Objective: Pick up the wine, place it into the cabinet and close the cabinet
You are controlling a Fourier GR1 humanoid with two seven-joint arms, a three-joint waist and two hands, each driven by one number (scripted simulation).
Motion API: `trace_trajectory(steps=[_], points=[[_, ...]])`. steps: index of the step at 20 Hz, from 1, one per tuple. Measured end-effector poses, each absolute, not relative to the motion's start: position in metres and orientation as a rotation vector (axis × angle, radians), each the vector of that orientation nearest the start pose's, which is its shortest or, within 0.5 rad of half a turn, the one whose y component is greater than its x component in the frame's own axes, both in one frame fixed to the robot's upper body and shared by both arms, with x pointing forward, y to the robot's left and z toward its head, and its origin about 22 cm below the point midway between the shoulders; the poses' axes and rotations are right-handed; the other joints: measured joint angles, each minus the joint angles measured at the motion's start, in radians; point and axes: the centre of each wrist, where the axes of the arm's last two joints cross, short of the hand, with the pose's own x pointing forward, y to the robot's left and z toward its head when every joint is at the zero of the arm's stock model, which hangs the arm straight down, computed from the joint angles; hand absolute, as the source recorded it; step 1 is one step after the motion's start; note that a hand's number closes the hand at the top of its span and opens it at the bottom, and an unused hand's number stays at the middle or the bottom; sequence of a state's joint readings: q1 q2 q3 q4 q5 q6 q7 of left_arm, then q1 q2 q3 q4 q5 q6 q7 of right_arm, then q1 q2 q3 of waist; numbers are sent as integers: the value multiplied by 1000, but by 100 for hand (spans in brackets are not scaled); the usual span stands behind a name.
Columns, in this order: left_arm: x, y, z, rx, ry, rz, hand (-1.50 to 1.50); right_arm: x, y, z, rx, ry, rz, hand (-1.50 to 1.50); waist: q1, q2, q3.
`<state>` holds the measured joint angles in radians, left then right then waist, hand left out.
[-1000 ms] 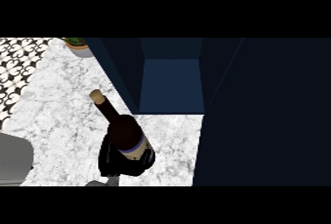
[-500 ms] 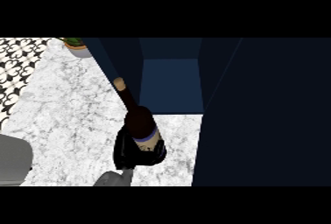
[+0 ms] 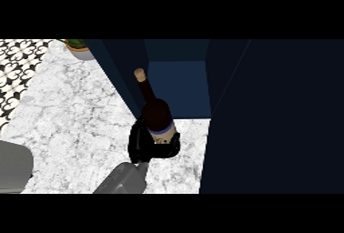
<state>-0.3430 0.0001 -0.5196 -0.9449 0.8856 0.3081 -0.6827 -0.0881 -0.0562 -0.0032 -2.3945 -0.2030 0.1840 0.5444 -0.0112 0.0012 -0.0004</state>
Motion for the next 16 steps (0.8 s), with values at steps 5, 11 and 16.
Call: trace_trajectory(steps=[5, 11, 16], points=[[286, 93, -67, -351, -1612, 401, 150, 173, -221, 195, 265, -1923, 267, -150, 2, 0, 0], [311, 94, -65, -328, -1616, 416, 150, 173, -221, 191, 280, -1917, 273, -150, -4, 1, 0], [337, 94, -51, -307, -1603, 444, 150, 170, -218, 190, 289, -1922, 274, -150, -7, 2, 0]])
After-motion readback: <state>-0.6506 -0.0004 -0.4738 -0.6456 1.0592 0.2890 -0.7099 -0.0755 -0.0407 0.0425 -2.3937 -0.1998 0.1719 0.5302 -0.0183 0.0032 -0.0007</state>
